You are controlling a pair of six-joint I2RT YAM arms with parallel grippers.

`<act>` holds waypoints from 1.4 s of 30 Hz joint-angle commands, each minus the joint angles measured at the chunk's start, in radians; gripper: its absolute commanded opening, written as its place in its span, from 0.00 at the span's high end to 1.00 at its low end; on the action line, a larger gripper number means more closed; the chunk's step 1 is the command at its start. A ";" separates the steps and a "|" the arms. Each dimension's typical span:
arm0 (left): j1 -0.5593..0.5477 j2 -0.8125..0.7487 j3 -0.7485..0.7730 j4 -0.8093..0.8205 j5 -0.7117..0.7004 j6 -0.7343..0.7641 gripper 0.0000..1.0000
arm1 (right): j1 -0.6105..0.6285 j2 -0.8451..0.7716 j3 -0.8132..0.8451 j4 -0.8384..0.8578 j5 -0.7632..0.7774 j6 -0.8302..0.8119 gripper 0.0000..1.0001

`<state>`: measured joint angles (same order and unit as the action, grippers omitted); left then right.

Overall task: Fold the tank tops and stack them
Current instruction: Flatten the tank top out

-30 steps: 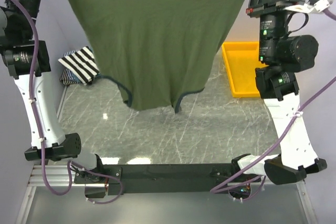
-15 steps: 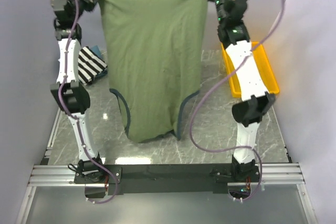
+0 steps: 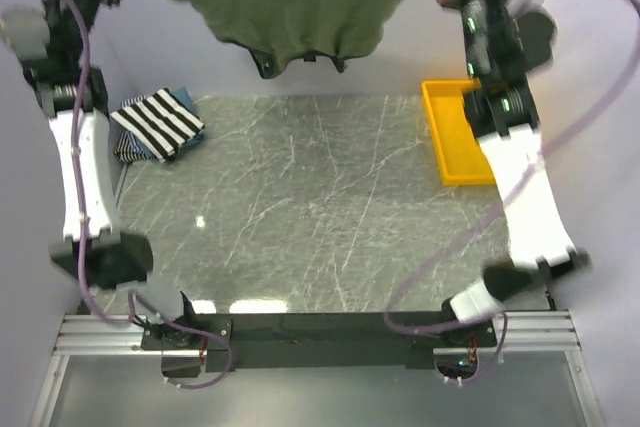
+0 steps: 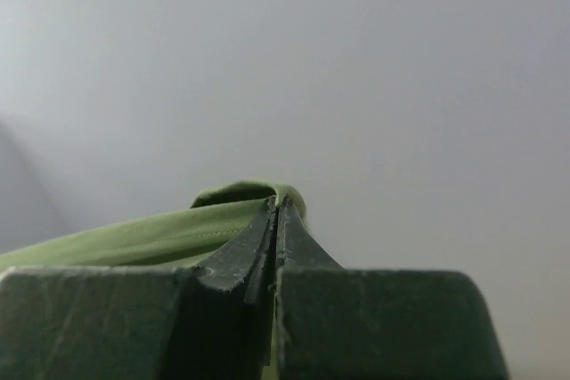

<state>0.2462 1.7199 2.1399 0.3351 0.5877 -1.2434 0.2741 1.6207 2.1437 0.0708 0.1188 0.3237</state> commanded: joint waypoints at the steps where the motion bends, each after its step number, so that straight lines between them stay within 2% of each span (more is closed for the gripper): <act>1: 0.018 -0.113 -0.339 0.140 0.017 -0.068 0.99 | -0.030 -0.222 -0.410 0.104 0.081 0.087 1.00; 2: 0.008 -0.158 -0.561 0.165 0.018 -0.074 0.99 | -0.030 -0.275 -0.523 0.124 0.084 0.107 1.00; 3: -0.017 -0.243 -0.666 0.166 0.008 -0.050 0.99 | -0.030 -0.324 -0.626 0.148 0.094 0.132 1.00; 4: -0.036 -0.290 -0.764 0.141 -0.012 -0.025 0.99 | -0.030 -0.403 -0.816 0.153 0.093 0.193 1.00; 5: -0.059 -0.330 -0.939 0.105 -0.034 0.002 0.99 | -0.029 -0.444 -0.908 0.156 0.090 0.221 1.00; 6: -0.109 -0.409 -1.022 0.075 -0.058 0.031 0.99 | -0.030 -0.481 -0.995 0.158 0.069 0.250 1.00; 7: -0.136 -0.448 -1.104 0.005 -0.127 0.073 0.99 | -0.029 -0.537 -1.160 0.165 0.049 0.323 1.00; 8: -0.160 -0.485 -1.259 -0.023 -0.162 0.085 0.99 | -0.030 -0.560 -1.236 0.169 0.016 0.359 1.00; 10: -0.218 -0.584 -1.407 -0.092 -0.244 0.085 0.99 | -0.010 -0.611 -1.426 0.164 -0.036 0.420 1.00; 11: -0.228 -0.612 -1.533 -0.112 -0.261 0.085 0.99 | -0.003 -0.630 -1.484 0.159 -0.034 0.435 1.00; 14: -0.235 -0.721 -1.690 -0.259 -0.328 0.099 0.99 | 0.010 -0.708 -1.668 0.138 -0.056 0.492 1.00; 18: -0.237 -0.880 -1.769 -0.451 -0.388 0.113 0.99 | 0.022 -0.824 -1.811 0.055 -0.071 0.554 1.00; 24: -0.237 -0.962 -1.744 -0.735 -0.515 0.131 0.99 | 0.043 -0.963 -1.932 -0.097 -0.105 0.632 1.00; 29: -0.239 -0.961 -1.729 -0.814 -0.528 0.124 0.99 | 0.089 -1.036 -1.983 -0.175 -0.102 0.667 1.00; 30: -0.237 -0.967 -1.730 -0.817 -0.517 0.127 0.99 | 0.099 -1.053 -1.992 -0.178 -0.103 0.670 0.98; 31: -0.237 -0.970 -1.730 -0.820 -0.503 0.134 0.98 | 0.117 -1.093 -2.006 -0.198 -0.099 0.682 0.91; 36: -0.239 -1.006 -1.724 -0.860 -0.471 0.167 0.78 | 0.175 -1.231 -2.006 -0.291 -0.067 0.675 0.59; 38: -0.240 -1.016 -1.723 -0.870 -0.441 0.168 0.70 | 0.192 -1.288 -1.978 -0.350 -0.045 0.661 0.55; 39: -0.239 -1.022 -1.718 -0.889 -0.433 0.168 0.60 | 0.195 -1.301 -1.964 -0.370 -0.038 0.657 0.51; 41: -0.240 -1.033 -1.692 -0.909 -0.419 0.177 0.50 | 0.198 -1.331 -1.926 -0.413 -0.012 0.638 0.48; 42: -0.240 -1.043 -1.675 -0.939 -0.422 0.183 0.42 | 0.200 -1.329 -1.918 -0.414 -0.002 0.629 0.46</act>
<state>0.0055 0.7036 0.3916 -0.5533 0.1390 -1.0874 0.4641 0.3111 0.1574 -0.2829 0.0532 0.9833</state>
